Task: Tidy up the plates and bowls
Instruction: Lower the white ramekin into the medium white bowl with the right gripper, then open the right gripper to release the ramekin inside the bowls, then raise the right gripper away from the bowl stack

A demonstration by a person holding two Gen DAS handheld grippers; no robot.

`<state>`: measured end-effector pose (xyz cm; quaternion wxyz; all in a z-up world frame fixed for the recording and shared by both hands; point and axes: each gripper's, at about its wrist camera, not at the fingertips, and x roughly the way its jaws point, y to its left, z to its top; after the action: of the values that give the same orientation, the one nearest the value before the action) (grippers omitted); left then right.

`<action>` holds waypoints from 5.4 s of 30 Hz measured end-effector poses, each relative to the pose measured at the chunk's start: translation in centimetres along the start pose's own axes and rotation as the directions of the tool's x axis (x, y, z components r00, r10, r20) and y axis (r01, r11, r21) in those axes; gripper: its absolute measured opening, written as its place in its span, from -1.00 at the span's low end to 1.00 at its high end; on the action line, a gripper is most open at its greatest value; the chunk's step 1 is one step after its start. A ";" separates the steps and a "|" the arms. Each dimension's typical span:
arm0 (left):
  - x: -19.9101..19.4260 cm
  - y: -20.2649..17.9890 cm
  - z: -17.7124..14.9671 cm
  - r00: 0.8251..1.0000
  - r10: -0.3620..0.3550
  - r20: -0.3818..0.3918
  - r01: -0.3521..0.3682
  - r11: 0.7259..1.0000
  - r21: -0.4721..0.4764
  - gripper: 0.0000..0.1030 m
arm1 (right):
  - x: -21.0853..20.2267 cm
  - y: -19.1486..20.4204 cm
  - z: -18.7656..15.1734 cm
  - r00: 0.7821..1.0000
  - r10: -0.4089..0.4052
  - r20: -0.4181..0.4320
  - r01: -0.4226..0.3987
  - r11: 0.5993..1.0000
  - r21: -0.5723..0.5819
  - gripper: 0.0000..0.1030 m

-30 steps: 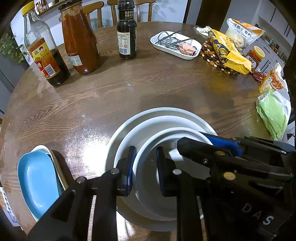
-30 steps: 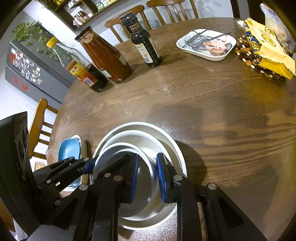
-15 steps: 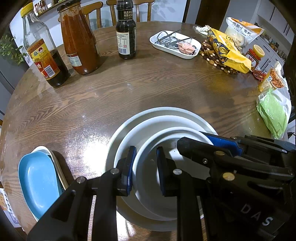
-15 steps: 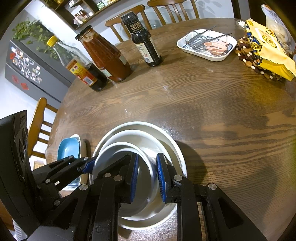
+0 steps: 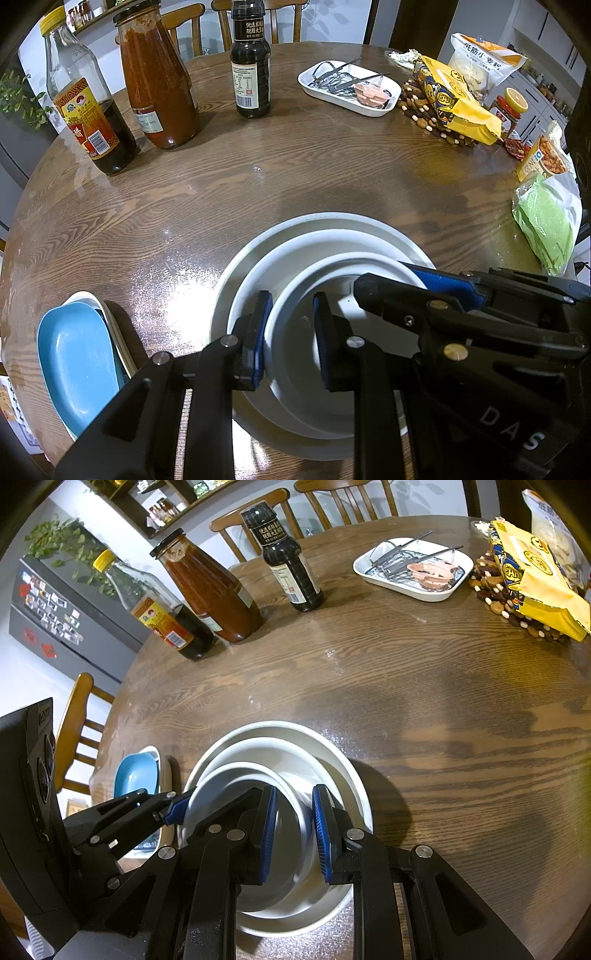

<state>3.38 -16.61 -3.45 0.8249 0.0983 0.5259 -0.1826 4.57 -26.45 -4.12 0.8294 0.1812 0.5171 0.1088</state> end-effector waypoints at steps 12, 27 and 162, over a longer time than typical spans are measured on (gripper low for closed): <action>0.0 0.0 0.0 1.000 0.001 -0.001 -0.001 1.000 0.000 -0.57 | 0.1 0.0 -0.1 1.000 0.002 0.001 -0.002 1.000 0.002 -0.57; 0.1 -0.1 -0.1 1.000 0.003 0.000 -0.003 1.000 0.019 -0.45 | 0.0 0.0 -0.1 1.000 -0.001 0.000 0.001 1.000 -0.001 -0.57; -3.2 0.0 -0.5 0.995 0.052 0.088 -0.051 0.998 -0.021 0.57 | -3.7 -0.4 -1.2 0.999 -0.002 0.054 -0.002 0.998 0.060 0.04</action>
<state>1.72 -15.79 -0.73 0.8528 0.0958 0.4876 -0.1605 1.92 -27.93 -1.74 0.8373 0.2090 0.4974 0.0881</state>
